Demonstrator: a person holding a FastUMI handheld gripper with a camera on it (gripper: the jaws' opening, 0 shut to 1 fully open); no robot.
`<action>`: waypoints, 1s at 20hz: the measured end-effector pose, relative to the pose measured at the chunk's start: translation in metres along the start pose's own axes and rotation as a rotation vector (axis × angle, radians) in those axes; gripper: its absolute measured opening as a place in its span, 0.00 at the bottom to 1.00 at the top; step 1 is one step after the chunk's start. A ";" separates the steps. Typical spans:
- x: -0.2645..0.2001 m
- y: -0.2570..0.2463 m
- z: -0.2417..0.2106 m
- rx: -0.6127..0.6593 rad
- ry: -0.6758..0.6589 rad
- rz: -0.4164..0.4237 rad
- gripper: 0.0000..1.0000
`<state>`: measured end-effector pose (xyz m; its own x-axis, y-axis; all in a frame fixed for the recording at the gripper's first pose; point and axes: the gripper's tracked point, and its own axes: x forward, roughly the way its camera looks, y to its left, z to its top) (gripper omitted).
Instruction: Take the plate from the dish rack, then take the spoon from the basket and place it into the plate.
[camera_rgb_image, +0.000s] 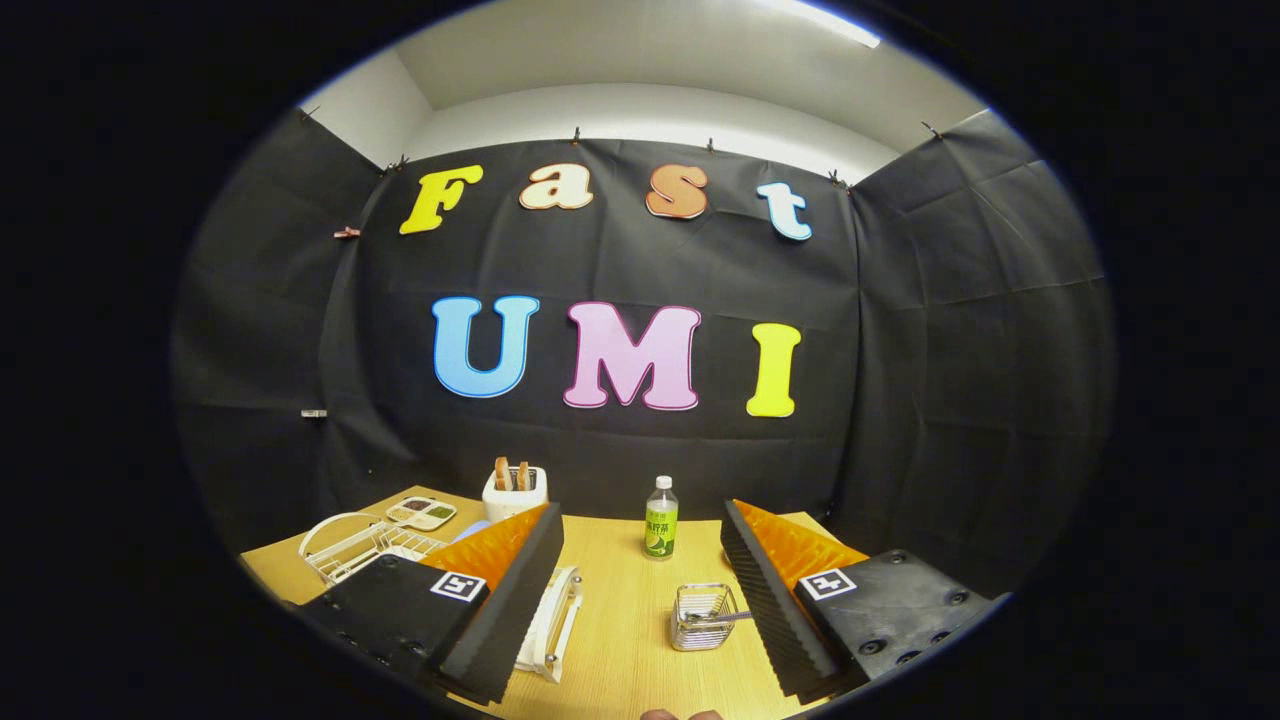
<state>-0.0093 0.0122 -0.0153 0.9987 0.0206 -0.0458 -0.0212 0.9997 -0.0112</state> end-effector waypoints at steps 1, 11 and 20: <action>0.000 0.002 -0.003 0.001 0.011 0.007 0.97; 0.021 0.020 -0.015 0.021 0.066 0.052 0.97; 0.091 0.097 -0.061 0.003 0.316 0.209 0.98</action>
<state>0.0771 0.1103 -0.0815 0.9097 0.2199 -0.3522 -0.2223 0.9744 0.0341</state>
